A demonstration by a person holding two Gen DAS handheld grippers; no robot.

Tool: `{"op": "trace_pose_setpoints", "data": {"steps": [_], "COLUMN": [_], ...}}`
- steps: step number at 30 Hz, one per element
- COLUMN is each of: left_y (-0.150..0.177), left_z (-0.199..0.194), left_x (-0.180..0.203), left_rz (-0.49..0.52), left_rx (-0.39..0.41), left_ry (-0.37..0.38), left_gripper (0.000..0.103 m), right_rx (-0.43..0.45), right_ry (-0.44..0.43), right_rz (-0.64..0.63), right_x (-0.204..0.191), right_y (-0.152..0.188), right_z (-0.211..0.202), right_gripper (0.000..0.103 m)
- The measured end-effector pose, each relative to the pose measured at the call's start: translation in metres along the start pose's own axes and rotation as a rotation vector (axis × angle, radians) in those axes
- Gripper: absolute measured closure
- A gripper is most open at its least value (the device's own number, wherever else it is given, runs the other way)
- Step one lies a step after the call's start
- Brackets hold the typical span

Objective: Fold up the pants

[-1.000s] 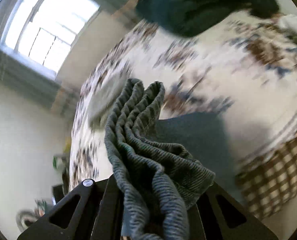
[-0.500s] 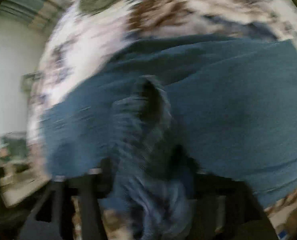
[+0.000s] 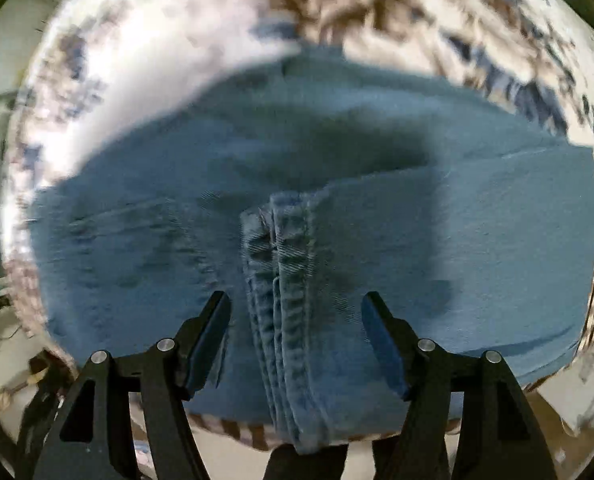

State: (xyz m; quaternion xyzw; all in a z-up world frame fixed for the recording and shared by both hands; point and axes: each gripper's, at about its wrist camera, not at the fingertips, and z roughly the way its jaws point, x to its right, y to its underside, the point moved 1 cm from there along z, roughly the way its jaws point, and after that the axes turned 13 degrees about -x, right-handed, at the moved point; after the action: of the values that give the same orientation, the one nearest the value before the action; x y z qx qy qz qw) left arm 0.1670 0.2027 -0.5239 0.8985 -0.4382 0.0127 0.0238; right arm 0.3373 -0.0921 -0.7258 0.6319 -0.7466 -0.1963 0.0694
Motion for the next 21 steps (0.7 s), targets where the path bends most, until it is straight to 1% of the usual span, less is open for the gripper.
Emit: {"op": "trace_pose_setpoints", "data": {"steps": [1,2,3,4,5,6,7,8,10,11,13,15,16,17,18,19,20,21], "left_y": [-0.001,0.000,-0.001,0.000,0.001,0.002,0.003,0.003,0.003,0.002,-0.001,-0.004,-0.006,-0.009,-0.011,-0.014,-0.017,-0.020], "left_z": [0.002,0.003,0.003,0.002,0.000,-0.002,-0.002,-0.004,-0.004,-0.004,0.001,0.006,0.008,0.011,0.014,0.019,0.025,0.030], "left_x": [-0.003,-0.005,-0.007,-0.010,-0.014,-0.017,-0.018,-0.021,-0.026,-0.027,-0.029,-0.032,-0.032,-0.032,-0.032,-0.032,-0.032,-0.032], "left_rz": [-0.005,-0.008,-0.012,-0.016,-0.019,-0.022,-0.025,-0.028,-0.035,-0.037,-0.053,-0.078,-0.086,-0.095,-0.103,-0.128,-0.156,-0.181], "left_rx": [-0.001,-0.002,-0.002,0.000,0.003,0.007,0.011,0.017,0.030,0.032,0.022,0.008,0.004,-0.001,-0.007,-0.022,-0.041,-0.053], "left_ry": [-0.001,-0.005,-0.004,0.001,0.008,0.011,0.014,0.021,0.032,0.037,0.041,0.073,0.087,0.128,0.161,0.221,0.287,0.335], "left_gripper": [0.000,0.000,0.000,0.000,0.000,0.000,0.000,0.000,0.000,0.000,0.000,0.000,0.000,0.000,0.000,0.000,0.000,0.001], "right_rx": [-0.018,0.005,0.028,0.042,0.048,0.060,0.075,0.113,0.154,0.161,0.150,0.123,0.099,0.071,0.061,0.058,0.053,0.049], "right_ry": [0.002,0.026,0.037,0.055,0.049,0.001,-0.012,-0.012,0.008,0.021,0.034,0.063,0.069,0.061,0.039,-0.009,-0.076,-0.146], "right_rz": [0.024,0.069,0.100,0.136,0.169,0.206,0.212,0.210,0.177,0.153,0.145,0.131,0.124,0.118,0.116,0.109,0.095,0.079], "right_x": [0.000,0.003,0.007,0.012,0.019,0.028,0.032,0.032,0.024,0.018,0.014,0.009,0.008,0.008,0.009,0.012,0.015,0.018], "right_y": [-0.002,-0.003,-0.004,-0.005,-0.005,-0.004,-0.003,0.000,0.003,0.001,-0.003,-0.015,-0.017,-0.017,-0.019,-0.018,-0.016,-0.014], "right_z": [0.009,0.016,0.017,0.016,0.014,0.009,0.004,-0.006,-0.017,-0.018,-0.013,0.000,0.005,0.010,0.010,0.008,0.004,0.000], "right_gripper": [0.036,0.058,0.070,0.088,0.090,0.090,0.091,0.091,0.091,0.091,0.091,0.089,0.082,0.075,0.071,0.061,0.054,0.051]}}
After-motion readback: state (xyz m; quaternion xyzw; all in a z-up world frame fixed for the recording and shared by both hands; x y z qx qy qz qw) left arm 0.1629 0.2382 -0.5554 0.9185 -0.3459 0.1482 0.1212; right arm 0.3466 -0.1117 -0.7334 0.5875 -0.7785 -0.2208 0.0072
